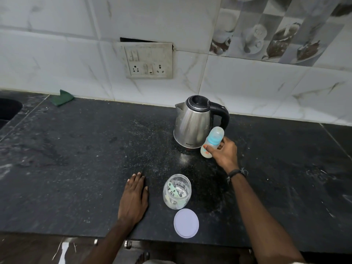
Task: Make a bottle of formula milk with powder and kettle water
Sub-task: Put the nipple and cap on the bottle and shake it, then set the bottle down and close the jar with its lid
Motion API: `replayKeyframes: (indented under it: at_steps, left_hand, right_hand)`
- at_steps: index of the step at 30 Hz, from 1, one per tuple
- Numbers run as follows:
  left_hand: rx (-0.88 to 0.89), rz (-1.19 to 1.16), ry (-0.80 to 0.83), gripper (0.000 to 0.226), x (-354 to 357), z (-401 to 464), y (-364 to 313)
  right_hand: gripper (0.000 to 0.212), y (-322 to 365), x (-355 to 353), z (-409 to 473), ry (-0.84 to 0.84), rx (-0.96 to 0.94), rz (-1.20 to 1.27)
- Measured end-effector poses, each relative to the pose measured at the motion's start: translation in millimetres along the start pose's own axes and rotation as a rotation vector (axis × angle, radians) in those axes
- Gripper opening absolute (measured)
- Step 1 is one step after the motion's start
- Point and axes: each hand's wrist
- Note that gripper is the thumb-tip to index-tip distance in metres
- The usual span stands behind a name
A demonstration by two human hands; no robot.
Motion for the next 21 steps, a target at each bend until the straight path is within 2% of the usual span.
replayKeyframes:
  at_steps: [2, 16, 21]
  left_hand:
    - [0.0, -0.001, 0.002, 0.059, 0.1, 0.5, 0.1]
    - [-0.006, 0.011, -0.003, 0.057, 2.3, 1.1, 2.2]
    - [-0.009, 0.005, -0.001, 0.057, 3.2, 1.1, 2.2]
  right_hand:
    - [0.062, -8.4, 7.5, 1.8, 0.014, 0.01, -0.012]
    - [0.063, -29.5, 29.7, -8.3, -0.009, 0.029, -0.112]
    - [0.07, -26.0, 22.6, -8.7, 0.076, 0.052, -0.15]
Point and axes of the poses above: each hand's wrist, its own z-axis towards the middle knuckle, its own x-axis out of the palm, y = z × x, and after that the axes turned 4 degrees about y, right-handed
